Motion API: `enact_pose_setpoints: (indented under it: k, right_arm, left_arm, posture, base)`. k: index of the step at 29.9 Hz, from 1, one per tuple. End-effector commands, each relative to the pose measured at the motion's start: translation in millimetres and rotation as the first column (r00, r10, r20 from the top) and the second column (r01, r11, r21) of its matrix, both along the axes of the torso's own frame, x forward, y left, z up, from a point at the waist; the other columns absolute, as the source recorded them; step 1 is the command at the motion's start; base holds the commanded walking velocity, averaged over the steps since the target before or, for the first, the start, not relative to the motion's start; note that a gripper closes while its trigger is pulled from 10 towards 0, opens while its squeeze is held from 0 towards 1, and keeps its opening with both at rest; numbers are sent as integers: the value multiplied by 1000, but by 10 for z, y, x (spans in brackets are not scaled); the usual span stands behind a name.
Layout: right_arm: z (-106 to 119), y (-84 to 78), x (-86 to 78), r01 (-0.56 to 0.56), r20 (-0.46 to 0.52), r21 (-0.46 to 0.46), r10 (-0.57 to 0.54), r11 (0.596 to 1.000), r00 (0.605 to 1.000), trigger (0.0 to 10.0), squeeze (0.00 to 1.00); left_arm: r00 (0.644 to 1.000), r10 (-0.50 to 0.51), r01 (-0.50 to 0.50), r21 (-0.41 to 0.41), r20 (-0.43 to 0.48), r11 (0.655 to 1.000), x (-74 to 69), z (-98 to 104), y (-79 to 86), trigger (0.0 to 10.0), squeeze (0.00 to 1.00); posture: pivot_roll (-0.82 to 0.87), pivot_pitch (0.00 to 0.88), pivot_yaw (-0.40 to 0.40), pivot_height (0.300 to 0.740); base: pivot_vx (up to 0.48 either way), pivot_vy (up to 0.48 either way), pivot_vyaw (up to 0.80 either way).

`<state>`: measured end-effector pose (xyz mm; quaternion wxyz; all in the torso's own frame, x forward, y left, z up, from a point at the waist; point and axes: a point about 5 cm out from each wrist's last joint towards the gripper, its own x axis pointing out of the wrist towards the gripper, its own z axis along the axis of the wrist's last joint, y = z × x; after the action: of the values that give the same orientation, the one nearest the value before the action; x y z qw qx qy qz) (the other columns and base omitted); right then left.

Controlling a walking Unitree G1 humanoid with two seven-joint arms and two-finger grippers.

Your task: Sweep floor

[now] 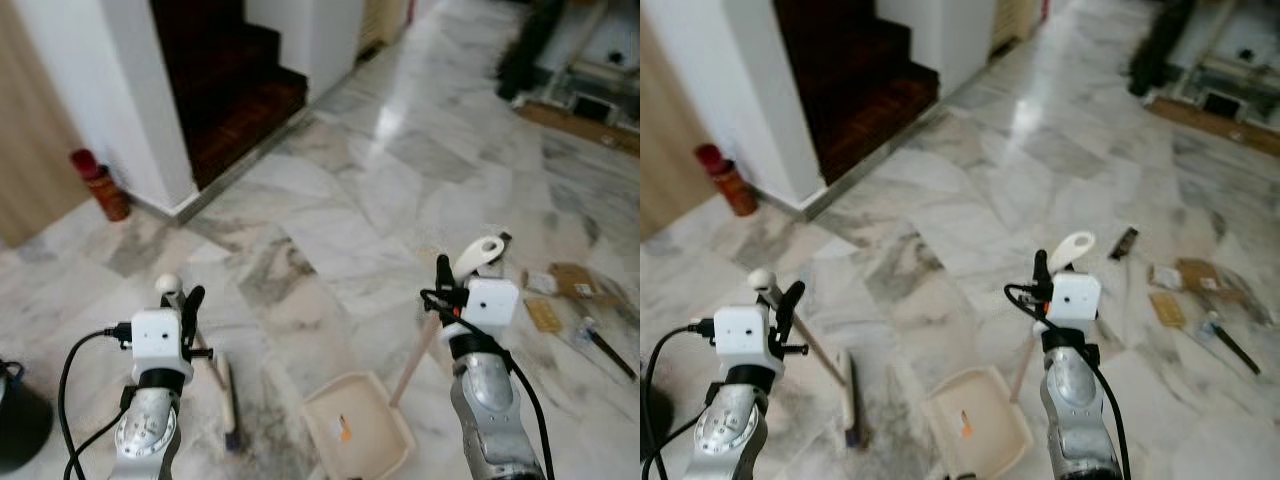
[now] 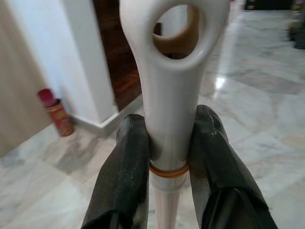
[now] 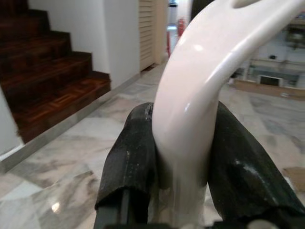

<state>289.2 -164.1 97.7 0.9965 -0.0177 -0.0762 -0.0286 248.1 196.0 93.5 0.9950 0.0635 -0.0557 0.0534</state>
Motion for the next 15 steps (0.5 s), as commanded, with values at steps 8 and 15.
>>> enact_pose_setpoints:
  k: [8, 15]
  right_arm:
    - [69, 8, 19, 2, 28, 10, -2, 1000, 1000, 10000, 0]
    - [84, -3, 33, 9, 33, 12, -9, 1000, 999, 10000, 0]
  left_arm:
    - [1000, 0, -1, 12, 22, 1000, 11, 33, 21, 10000, 0]
    - [1000, -11, 10, 9, 26, 1000, 35, 41, 0, 10000, 0]
  posture:
    - [17, 112, -37, 740]
    - [16, 112, -42, 740]
  base:
    - [0, 0, -788]
    - [0, 0, -788]
